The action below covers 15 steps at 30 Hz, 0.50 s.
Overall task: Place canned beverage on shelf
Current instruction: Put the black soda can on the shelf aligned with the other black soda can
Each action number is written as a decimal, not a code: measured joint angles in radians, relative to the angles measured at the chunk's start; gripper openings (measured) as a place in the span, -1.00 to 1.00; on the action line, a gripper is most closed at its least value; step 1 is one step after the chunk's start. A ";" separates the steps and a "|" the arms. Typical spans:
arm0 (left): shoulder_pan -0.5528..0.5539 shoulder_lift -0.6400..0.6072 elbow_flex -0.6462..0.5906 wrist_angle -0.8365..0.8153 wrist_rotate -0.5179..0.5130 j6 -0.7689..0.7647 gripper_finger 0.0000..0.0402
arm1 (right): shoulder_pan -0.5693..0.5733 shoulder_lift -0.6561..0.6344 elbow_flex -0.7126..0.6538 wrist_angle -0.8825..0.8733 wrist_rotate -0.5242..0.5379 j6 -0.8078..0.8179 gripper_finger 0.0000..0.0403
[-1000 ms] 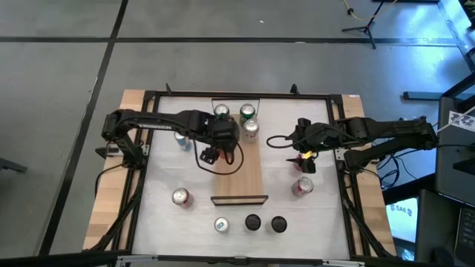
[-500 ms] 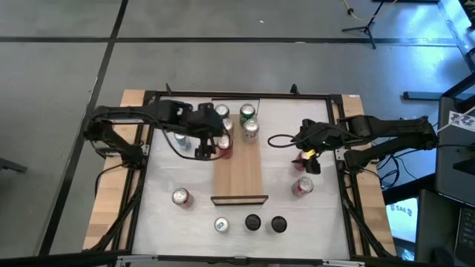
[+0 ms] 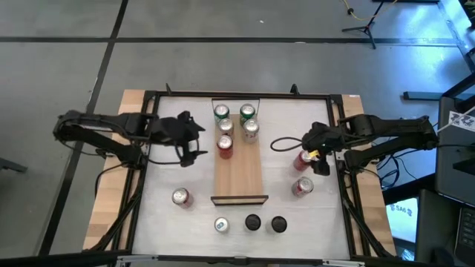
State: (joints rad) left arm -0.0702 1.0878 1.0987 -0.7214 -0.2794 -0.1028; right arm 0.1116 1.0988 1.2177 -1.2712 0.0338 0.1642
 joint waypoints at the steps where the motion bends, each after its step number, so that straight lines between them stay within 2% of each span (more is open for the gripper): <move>1: -0.004 -0.017 -0.031 0.030 0.000 -0.007 0.88 | 0.000 0.000 -0.002 -0.011 0.000 0.008 0.77; 8: -0.014 -0.067 -0.175 0.171 -0.032 -0.027 0.88 | 0.000 0.000 -0.095 -0.015 0.001 0.016 0.77; 15: -0.014 -0.068 -0.209 0.220 -0.045 -0.027 0.88 | -0.001 0.000 -0.220 0.032 0.005 0.015 0.77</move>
State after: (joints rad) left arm -0.0837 1.0200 0.8894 -0.5015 -0.3243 -0.1299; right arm 0.1110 1.0990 0.9981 -1.2387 0.0388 0.1791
